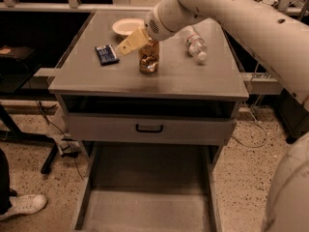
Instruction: Place orange can into middle drawer
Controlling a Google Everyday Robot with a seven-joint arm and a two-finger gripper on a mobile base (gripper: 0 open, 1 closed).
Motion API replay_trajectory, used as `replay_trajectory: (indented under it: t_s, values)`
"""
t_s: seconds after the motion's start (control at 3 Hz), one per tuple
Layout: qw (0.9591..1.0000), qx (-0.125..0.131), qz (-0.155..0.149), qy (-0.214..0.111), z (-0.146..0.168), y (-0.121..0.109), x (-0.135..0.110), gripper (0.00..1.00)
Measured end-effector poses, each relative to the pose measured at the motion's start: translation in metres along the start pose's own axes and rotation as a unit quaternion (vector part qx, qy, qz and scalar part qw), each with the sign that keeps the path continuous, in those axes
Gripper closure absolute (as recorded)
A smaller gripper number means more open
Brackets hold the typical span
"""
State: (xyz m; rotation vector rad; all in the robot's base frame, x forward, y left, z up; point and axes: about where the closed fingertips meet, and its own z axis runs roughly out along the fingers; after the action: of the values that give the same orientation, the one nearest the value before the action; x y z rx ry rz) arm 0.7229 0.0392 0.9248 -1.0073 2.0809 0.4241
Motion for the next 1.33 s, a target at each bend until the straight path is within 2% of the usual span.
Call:
replay_trajectory:
  t_s: [0.33,1.33]
  values:
    - [1.0,0.0,-0.001,0.0,0.0002,0.0001,0.0,0.19]
    - [1.0,0.0,-0.001,0.0,0.0002,0.0,-0.0002,0.89]
